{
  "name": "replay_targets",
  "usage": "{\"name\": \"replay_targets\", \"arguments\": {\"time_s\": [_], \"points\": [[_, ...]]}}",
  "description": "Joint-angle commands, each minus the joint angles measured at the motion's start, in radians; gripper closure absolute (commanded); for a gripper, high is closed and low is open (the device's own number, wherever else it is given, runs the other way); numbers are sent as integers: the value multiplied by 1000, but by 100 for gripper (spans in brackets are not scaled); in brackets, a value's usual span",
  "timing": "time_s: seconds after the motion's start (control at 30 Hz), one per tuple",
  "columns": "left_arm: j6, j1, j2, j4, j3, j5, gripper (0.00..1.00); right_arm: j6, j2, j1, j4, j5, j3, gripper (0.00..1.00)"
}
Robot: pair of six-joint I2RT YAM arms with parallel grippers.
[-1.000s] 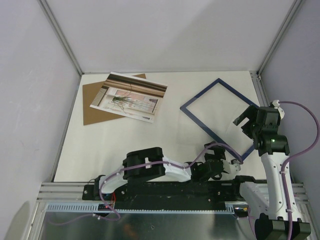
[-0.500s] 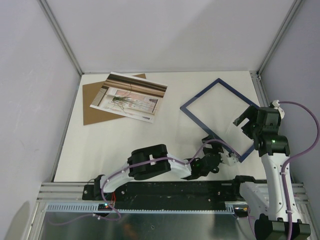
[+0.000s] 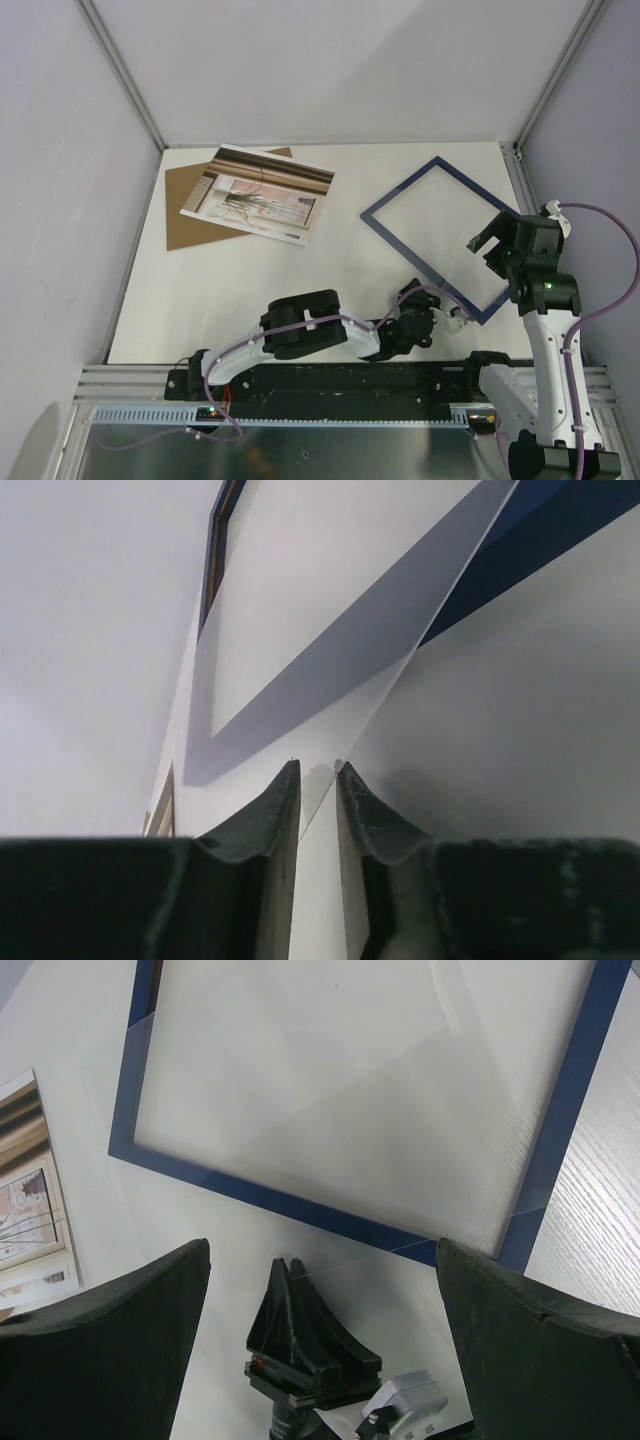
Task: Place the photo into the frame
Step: Pick up the glass panel at the center of the board.
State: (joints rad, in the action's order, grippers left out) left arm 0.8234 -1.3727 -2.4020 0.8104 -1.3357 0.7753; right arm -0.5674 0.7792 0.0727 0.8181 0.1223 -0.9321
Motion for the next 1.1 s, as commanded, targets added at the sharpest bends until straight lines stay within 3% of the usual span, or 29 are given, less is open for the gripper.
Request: {"name": "replay_targets", "arguments": {"time_s": [0.0, 0.27, 0.8, 0.93, 1.07], "points": [[93, 17, 39, 137, 22, 91, 78, 11, -21, 4, -5, -13, -46, 1], [181, 27, 166, 252, 100, 150, 99, 7, -21, 4, -16, -38, -49, 1], [274, 97, 471, 274, 279, 198, 100, 22, 6, 0, -95, -68, -264, 1], [289, 124, 548, 208, 297, 199, 100, 2, 13, -3, -162, -65, -327, 1], [214, 148, 643, 26, 291, 182, 100, -18, 37, -4, -215, -60, -381, 1]]}}
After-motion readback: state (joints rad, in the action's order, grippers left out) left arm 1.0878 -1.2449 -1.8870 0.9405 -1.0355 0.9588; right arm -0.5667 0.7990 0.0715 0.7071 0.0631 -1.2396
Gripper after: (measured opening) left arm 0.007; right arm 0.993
